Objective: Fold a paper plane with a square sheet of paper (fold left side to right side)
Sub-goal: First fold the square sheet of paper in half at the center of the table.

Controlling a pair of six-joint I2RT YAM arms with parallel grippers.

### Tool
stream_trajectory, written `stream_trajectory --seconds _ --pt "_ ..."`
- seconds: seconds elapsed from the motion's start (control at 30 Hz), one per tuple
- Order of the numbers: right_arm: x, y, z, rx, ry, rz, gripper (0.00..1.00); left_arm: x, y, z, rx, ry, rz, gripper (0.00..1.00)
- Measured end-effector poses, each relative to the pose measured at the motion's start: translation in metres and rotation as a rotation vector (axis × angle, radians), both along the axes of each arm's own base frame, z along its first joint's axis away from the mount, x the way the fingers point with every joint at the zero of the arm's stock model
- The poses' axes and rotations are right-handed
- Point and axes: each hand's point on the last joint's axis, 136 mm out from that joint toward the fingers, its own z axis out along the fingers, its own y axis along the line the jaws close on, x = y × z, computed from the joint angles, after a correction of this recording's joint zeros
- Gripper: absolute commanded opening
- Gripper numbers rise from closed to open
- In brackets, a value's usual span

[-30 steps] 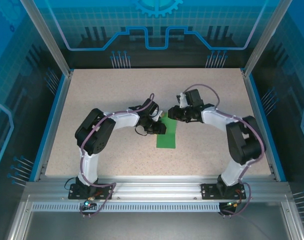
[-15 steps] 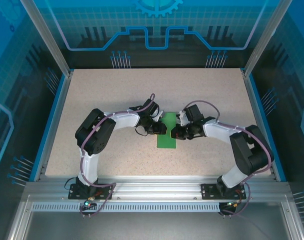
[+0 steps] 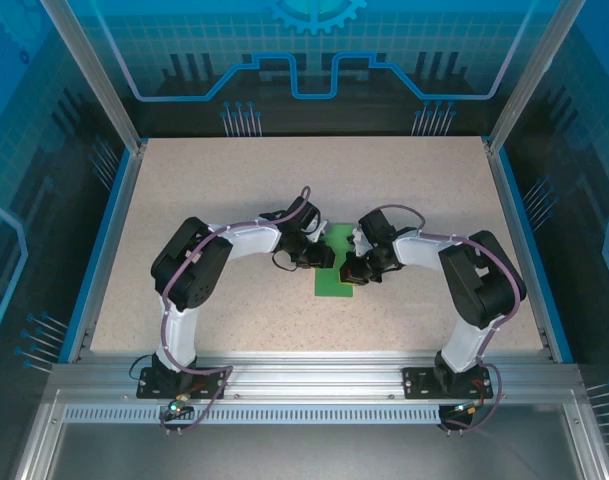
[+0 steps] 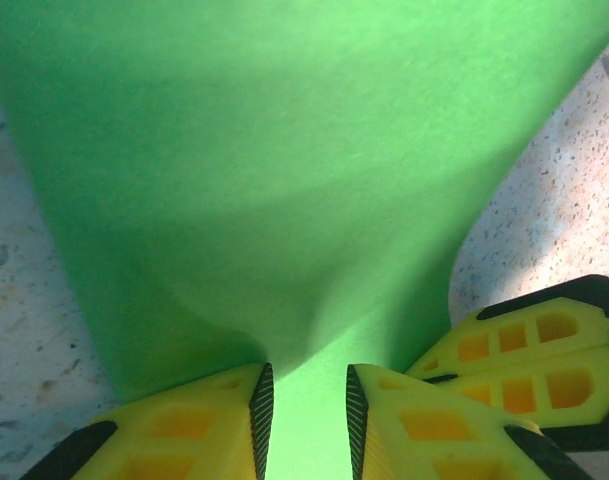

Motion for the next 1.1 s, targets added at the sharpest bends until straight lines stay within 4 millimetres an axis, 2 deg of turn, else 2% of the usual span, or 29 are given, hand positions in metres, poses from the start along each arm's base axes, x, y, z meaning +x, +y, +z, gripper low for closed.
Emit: stream_trajectory --seconds 0.33,0.6,0.93,1.1 --pt "0.000 0.000 0.000 -0.005 0.005 0.002 0.00 0.016 0.003 0.008 -0.026 -0.027 0.022 0.25" --pt "0.000 -0.001 -0.001 -0.012 0.013 0.006 0.00 0.024 0.006 -0.003 -0.020 -0.017 0.039 0.24" --pt "-0.001 -0.001 -0.002 -0.020 0.017 0.024 0.00 0.028 0.008 -0.004 -0.031 -0.013 0.048 0.24" --pt "-0.002 -0.001 -0.003 -0.023 0.020 0.031 0.00 0.040 0.014 -0.003 -0.039 -0.029 0.072 0.24"
